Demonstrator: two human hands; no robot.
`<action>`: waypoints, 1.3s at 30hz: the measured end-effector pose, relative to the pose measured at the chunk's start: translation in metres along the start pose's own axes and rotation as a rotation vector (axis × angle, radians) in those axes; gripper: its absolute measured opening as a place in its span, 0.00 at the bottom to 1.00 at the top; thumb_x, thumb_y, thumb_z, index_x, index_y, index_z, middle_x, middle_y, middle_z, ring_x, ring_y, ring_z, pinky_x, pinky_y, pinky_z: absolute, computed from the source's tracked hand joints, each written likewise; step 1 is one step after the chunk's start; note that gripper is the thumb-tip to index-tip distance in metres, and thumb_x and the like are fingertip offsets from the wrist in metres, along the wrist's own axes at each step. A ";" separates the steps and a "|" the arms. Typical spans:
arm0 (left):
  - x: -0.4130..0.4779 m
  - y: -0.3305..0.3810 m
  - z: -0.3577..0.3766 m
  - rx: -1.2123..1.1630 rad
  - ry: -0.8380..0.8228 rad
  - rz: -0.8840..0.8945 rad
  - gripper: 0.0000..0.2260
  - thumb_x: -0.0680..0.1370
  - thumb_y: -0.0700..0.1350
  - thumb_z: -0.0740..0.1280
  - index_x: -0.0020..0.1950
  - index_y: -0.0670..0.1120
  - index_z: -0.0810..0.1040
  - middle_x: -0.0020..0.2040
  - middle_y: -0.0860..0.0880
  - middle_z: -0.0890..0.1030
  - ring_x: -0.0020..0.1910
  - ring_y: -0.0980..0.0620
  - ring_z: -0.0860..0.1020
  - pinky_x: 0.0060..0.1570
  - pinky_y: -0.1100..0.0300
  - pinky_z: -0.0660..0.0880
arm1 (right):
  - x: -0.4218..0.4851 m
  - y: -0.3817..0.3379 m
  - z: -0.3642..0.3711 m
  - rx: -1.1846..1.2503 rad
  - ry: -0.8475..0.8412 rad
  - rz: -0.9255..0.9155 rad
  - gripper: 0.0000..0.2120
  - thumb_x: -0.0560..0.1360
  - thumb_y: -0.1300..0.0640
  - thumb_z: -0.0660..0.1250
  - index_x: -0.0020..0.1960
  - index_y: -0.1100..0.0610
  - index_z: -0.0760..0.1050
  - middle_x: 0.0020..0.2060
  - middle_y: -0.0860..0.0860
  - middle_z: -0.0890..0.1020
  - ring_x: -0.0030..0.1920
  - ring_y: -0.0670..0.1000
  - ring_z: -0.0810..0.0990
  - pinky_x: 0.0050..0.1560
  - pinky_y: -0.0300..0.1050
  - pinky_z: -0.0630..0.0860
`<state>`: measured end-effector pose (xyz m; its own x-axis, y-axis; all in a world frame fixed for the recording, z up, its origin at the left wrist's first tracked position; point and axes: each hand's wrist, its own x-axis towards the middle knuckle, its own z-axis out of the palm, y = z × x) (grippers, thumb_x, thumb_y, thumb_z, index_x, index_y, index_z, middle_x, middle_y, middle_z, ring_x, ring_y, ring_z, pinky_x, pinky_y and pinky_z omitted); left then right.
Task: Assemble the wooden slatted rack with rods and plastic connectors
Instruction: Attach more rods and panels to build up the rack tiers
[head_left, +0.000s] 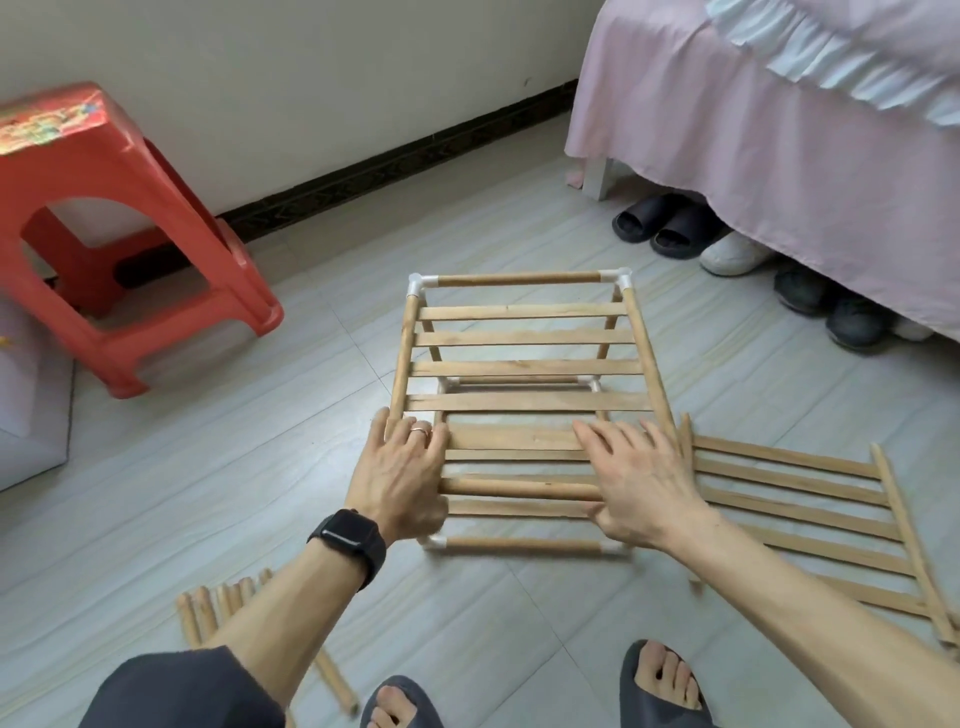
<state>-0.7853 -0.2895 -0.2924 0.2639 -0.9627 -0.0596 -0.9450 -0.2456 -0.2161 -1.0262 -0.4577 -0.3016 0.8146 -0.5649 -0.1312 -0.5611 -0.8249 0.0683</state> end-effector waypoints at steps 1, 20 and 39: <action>0.002 0.010 0.000 -0.011 0.003 0.015 0.31 0.64 0.56 0.69 0.63 0.45 0.73 0.53 0.47 0.80 0.54 0.41 0.79 0.68 0.39 0.64 | -0.003 0.004 0.002 -0.007 0.016 0.010 0.47 0.62 0.41 0.75 0.76 0.57 0.66 0.65 0.53 0.76 0.64 0.58 0.75 0.70 0.57 0.68; 0.021 0.029 0.012 -0.188 0.141 -0.011 0.18 0.62 0.48 0.69 0.50 0.45 0.77 0.39 0.49 0.77 0.37 0.45 0.76 0.41 0.53 0.78 | 0.004 0.013 -0.003 0.125 0.144 0.025 0.26 0.60 0.54 0.66 0.58 0.56 0.77 0.49 0.51 0.81 0.48 0.55 0.78 0.55 0.48 0.75; 0.020 0.036 0.002 -0.245 0.079 -0.090 0.16 0.66 0.48 0.67 0.53 0.47 0.75 0.44 0.49 0.78 0.44 0.45 0.77 0.47 0.54 0.76 | 0.010 0.031 0.007 0.090 0.241 0.034 0.23 0.61 0.57 0.66 0.56 0.54 0.78 0.47 0.50 0.82 0.48 0.54 0.78 0.61 0.48 0.73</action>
<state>-0.8140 -0.3179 -0.3031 0.3423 -0.9392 0.0276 -0.9395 -0.3416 0.0259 -1.0358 -0.4888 -0.3074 0.8003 -0.5895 0.1098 -0.5911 -0.8063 -0.0209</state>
